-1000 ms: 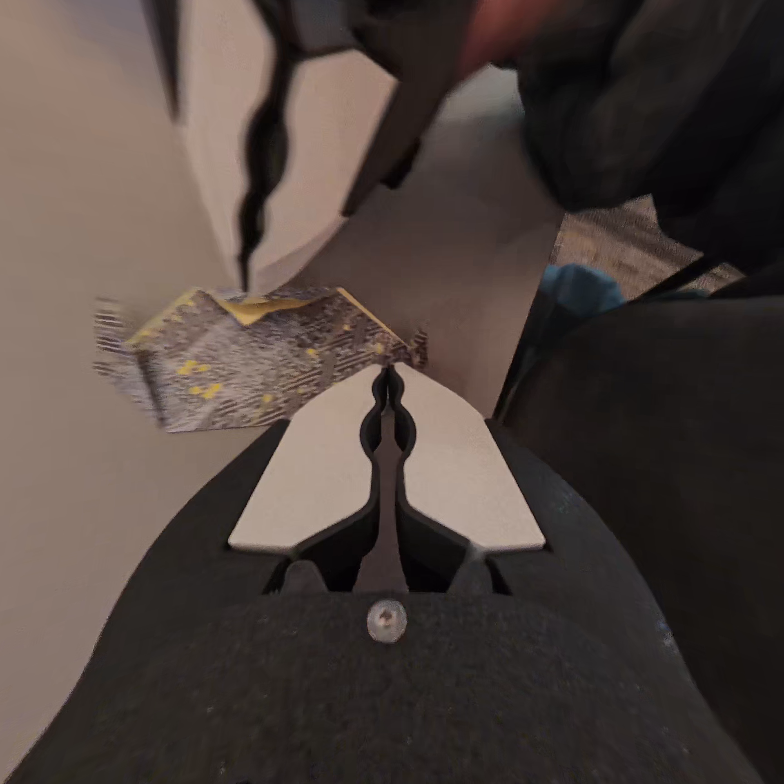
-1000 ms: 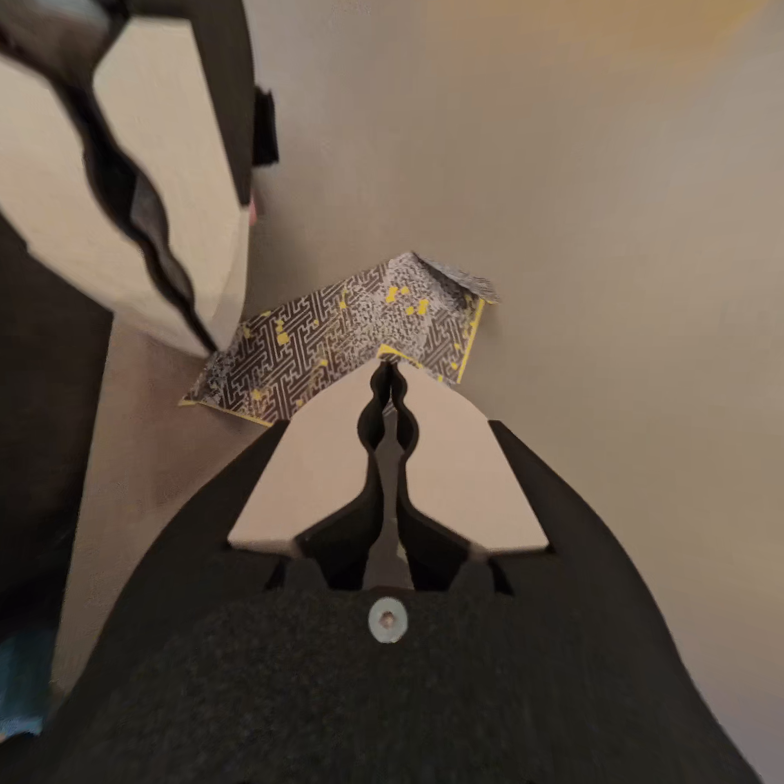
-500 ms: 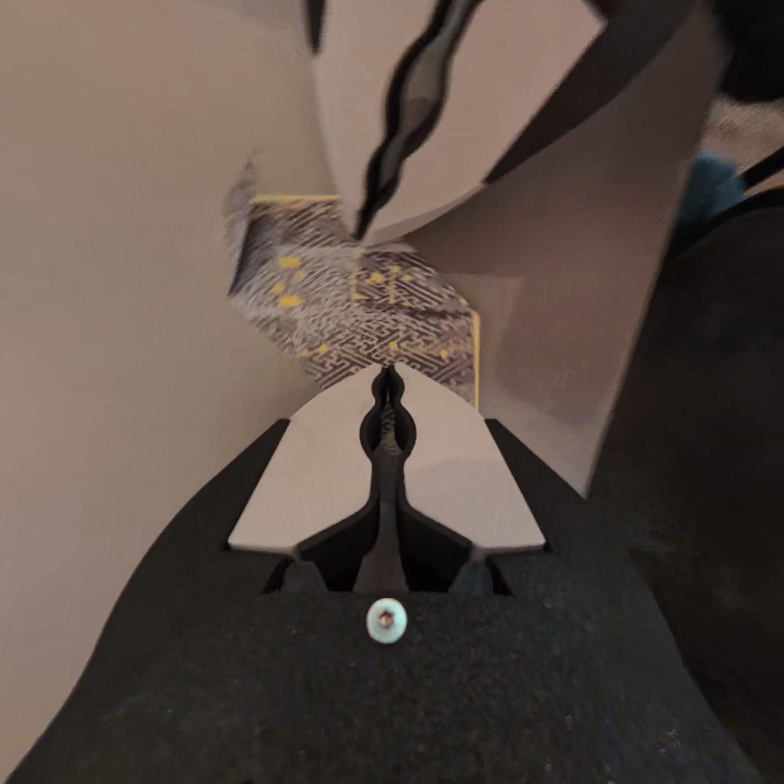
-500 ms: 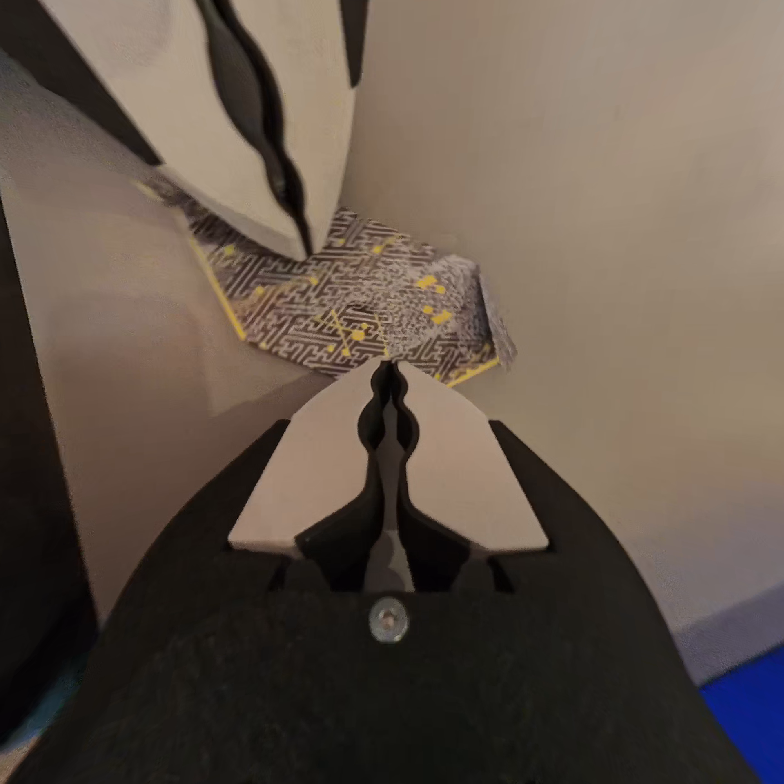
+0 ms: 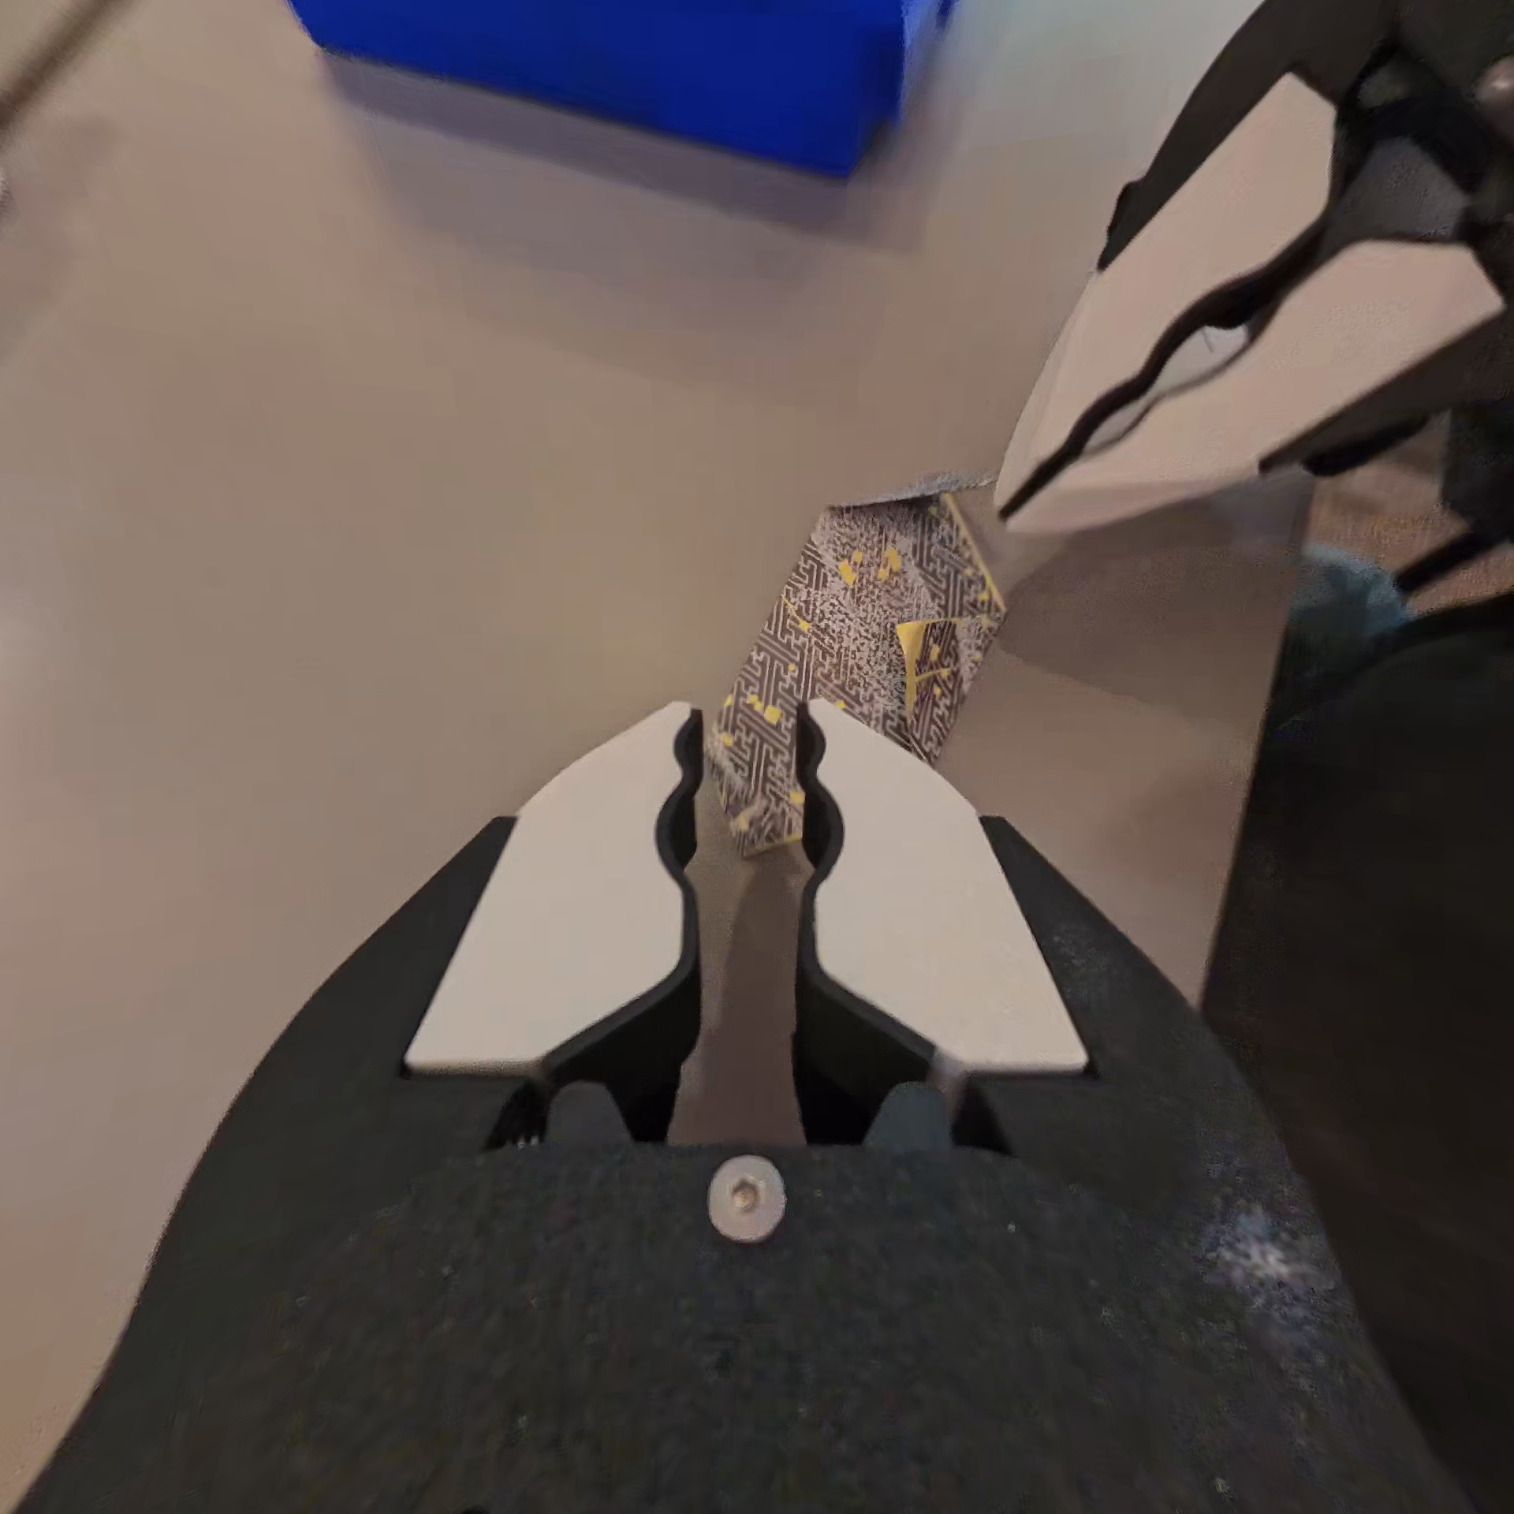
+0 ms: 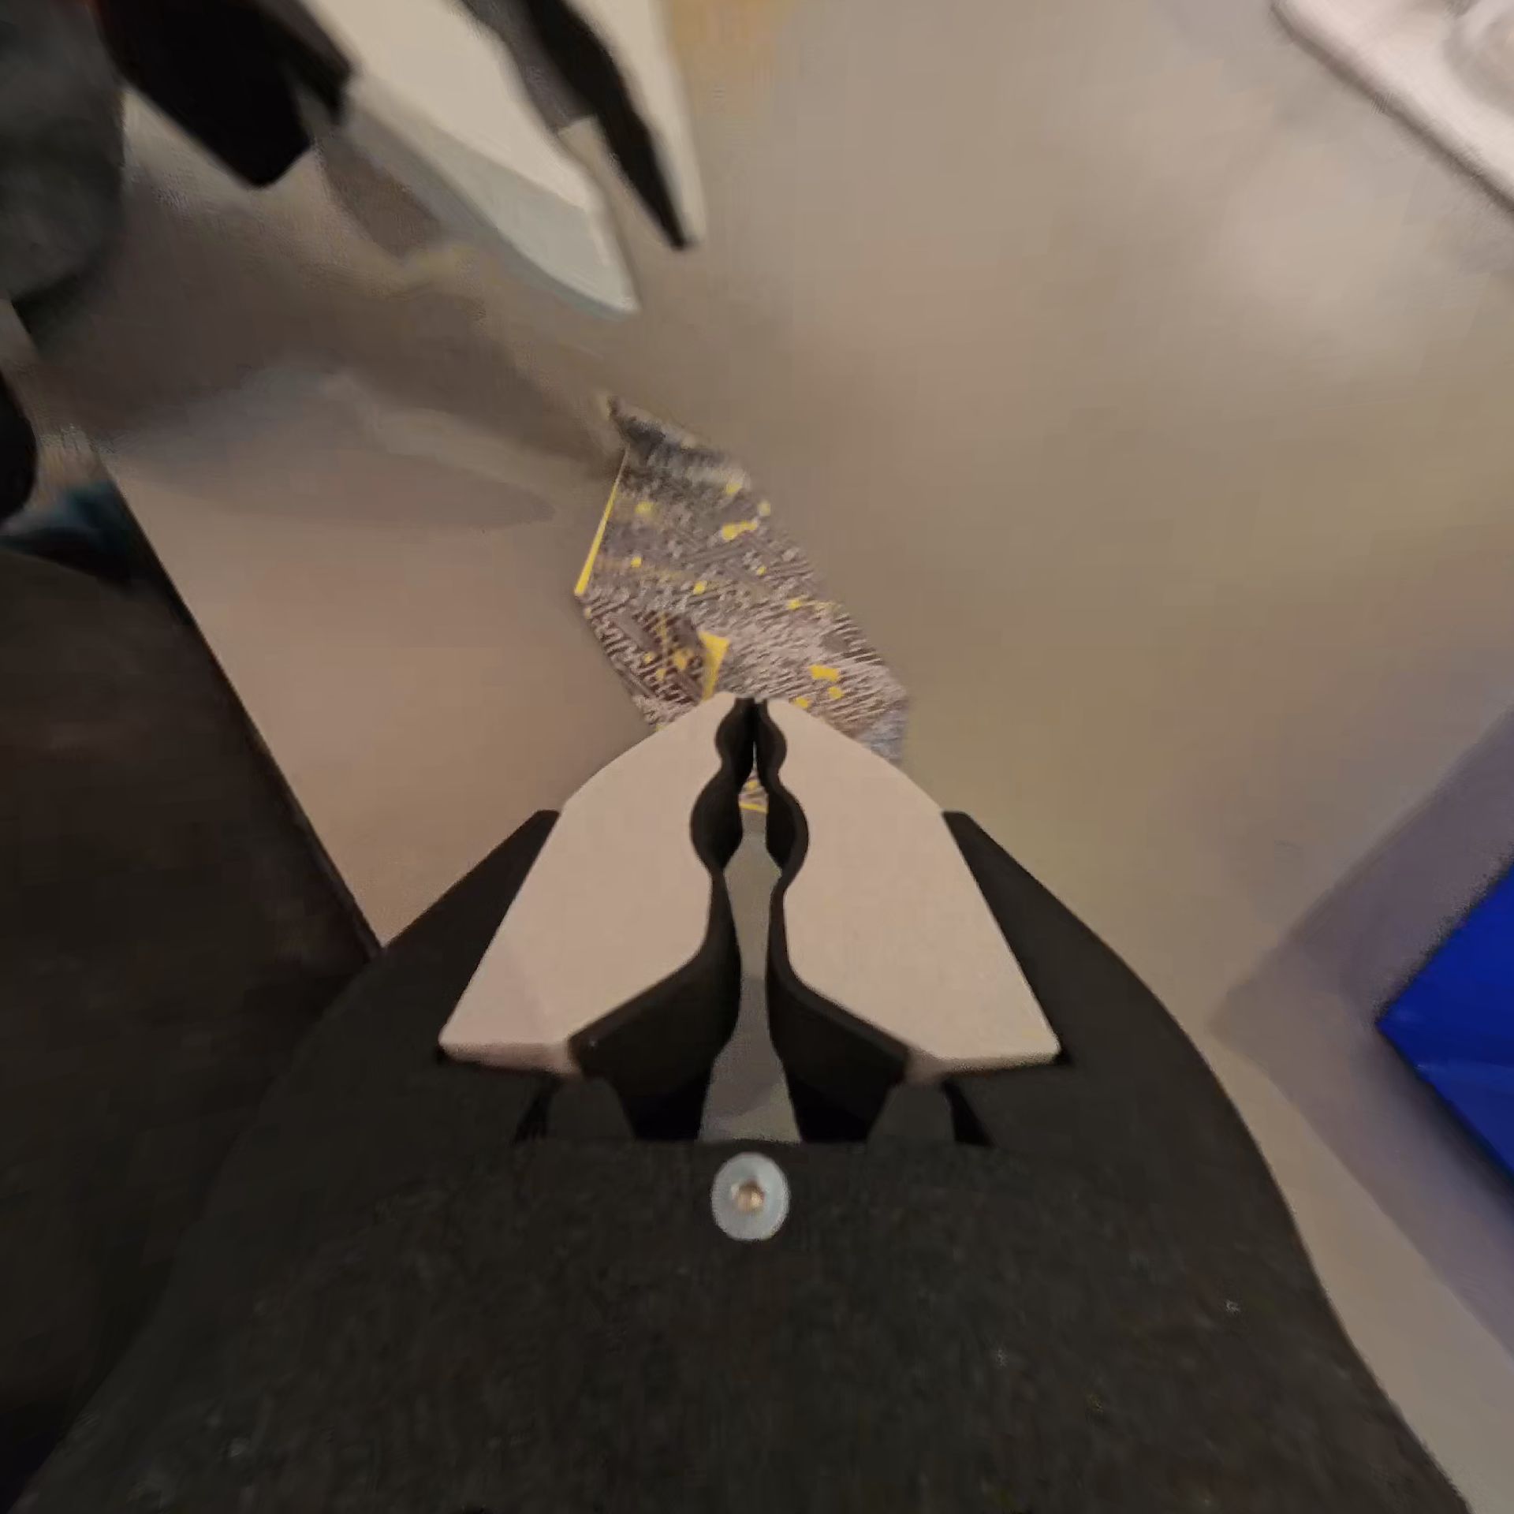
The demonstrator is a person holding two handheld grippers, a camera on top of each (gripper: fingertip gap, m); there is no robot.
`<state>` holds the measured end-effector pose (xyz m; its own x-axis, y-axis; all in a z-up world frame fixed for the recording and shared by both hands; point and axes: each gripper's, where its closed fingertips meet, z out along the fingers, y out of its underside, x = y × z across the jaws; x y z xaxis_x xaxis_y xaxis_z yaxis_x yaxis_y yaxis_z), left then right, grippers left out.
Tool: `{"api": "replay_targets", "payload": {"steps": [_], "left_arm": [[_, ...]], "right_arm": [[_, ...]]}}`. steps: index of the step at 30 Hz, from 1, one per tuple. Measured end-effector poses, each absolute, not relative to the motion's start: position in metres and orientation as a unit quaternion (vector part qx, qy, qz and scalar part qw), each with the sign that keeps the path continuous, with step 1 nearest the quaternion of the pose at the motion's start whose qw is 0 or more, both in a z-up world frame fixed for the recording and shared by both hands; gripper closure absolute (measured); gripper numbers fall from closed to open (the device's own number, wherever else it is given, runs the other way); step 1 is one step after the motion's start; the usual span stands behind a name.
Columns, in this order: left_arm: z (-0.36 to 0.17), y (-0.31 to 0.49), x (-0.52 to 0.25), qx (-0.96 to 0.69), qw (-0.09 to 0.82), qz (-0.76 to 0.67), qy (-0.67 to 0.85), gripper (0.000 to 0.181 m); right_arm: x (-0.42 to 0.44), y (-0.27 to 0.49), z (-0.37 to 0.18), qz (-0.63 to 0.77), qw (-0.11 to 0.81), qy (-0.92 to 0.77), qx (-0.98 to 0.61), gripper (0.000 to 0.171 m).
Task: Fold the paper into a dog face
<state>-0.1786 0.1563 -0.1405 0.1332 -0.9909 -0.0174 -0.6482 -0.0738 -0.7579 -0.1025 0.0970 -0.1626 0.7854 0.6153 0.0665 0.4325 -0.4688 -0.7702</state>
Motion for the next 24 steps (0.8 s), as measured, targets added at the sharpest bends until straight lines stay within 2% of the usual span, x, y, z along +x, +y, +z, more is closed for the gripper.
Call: {"api": "replay_targets", "payload": {"steps": [1,3,4,5,9,13,24], "left_arm": [[-0.133,0.155,-0.189,-0.688,0.339,-0.276,0.579,0.159],[-0.128,0.150,-0.204,-0.708,0.374,-0.286,0.527,0.159],[-0.131,0.146,-0.208,-0.719,0.386,-0.292,0.499,0.159],[-0.136,0.142,-0.209,-0.733,0.396,-0.294,0.469,0.159],[-0.170,0.129,-0.210,-0.788,0.378,-0.271,0.404,0.157],[-0.194,0.112,-0.215,-0.810,0.346,-0.256,0.398,0.150],[-0.183,0.119,-0.219,-0.796,0.384,-0.222,0.412,0.150]], "right_arm": [[-0.094,0.098,-0.153,0.121,0.437,-0.290,-0.843,0.171],[-0.082,0.095,-0.149,0.138,0.456,-0.257,-0.841,0.171],[-0.081,0.093,-0.154,0.142,0.453,-0.242,-0.846,0.162],[-0.082,0.091,-0.159,0.141,0.452,-0.229,-0.850,0.161],[-0.103,0.080,-0.173,0.098,0.440,-0.242,-0.859,0.152],[-0.101,0.066,-0.183,0.077,0.423,-0.241,-0.870,0.150],[-0.085,0.062,-0.181,0.096,0.435,-0.223,-0.867,0.148]]}}
